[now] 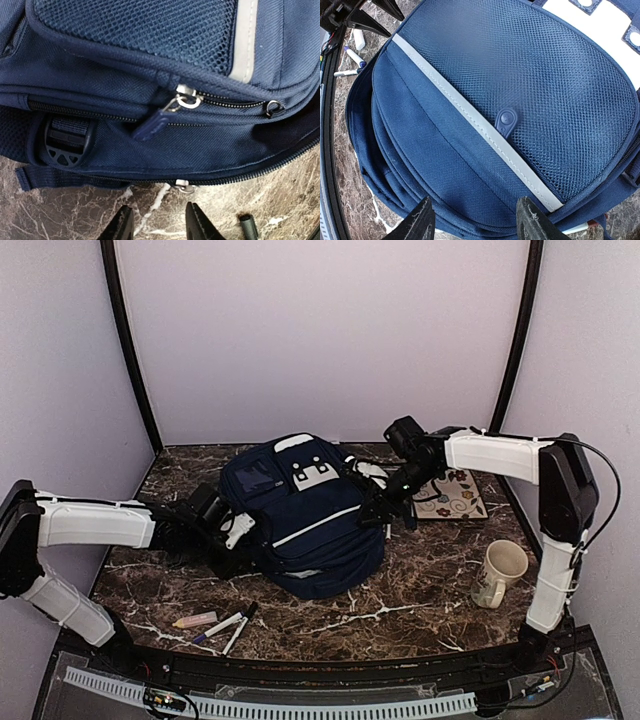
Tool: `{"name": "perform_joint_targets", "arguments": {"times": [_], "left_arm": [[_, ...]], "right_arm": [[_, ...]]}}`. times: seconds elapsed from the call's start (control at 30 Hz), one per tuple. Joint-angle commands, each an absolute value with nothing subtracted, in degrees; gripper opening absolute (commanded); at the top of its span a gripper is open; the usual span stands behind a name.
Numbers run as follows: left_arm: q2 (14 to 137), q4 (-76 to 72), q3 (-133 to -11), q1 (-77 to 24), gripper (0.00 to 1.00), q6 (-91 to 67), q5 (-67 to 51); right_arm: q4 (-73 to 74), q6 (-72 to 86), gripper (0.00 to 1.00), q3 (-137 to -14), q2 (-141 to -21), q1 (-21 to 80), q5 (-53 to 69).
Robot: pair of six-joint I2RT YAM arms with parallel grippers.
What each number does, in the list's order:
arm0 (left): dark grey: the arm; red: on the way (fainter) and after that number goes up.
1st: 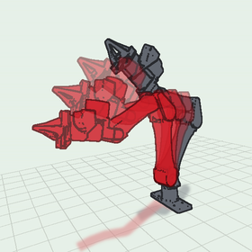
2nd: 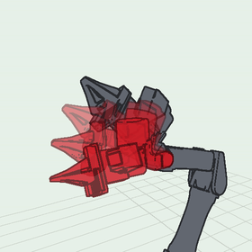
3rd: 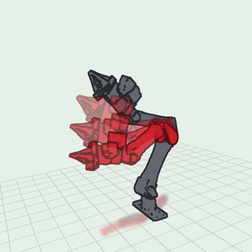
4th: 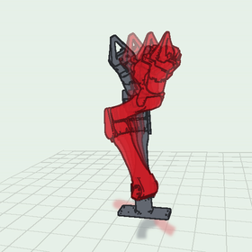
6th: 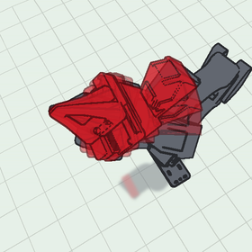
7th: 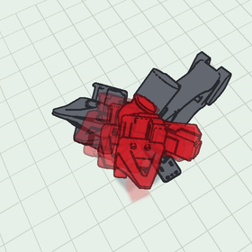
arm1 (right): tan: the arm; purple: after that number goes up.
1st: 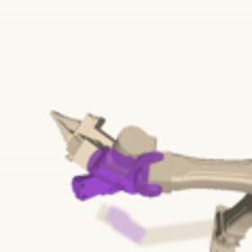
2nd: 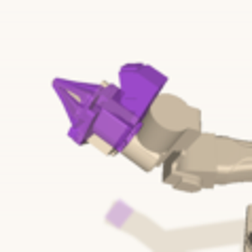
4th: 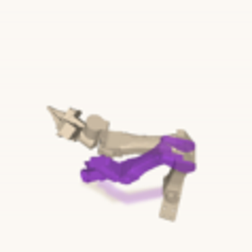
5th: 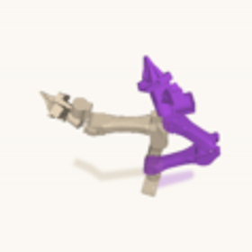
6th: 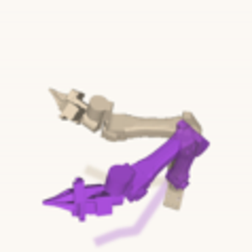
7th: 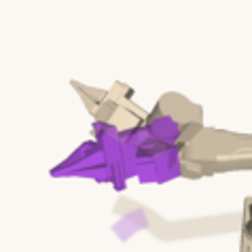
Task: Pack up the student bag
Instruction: Grab the largest pocket of the student bag.
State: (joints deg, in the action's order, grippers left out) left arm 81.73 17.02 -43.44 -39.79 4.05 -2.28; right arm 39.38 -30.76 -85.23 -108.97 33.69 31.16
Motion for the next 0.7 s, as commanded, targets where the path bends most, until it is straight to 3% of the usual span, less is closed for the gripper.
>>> {"name": "perform_joint_targets", "arguments": {"times": [0.0, 0.2, 0.67], "left_arm": [[81.3, 11.5, -41.0, -39.5, 0.34, 7.0, -1.9], [82.3, 11.5, -41.5, -38.7, 0.26, 8.4, -6.2], [89.4, 13.9, -45.1, -38.9, 0.32, 10.2, -9.4]], "right_arm": [[37.9, -30.1, 0.56, -86.2, -109.8, 33.5, 32.3], [37.6, -30.8, 0.56, -86.0, -110.7, 33.4, 32.4], [37.6, -31.4, 0.56, -86.9, -110.7, 33.3, 33.2]]}}
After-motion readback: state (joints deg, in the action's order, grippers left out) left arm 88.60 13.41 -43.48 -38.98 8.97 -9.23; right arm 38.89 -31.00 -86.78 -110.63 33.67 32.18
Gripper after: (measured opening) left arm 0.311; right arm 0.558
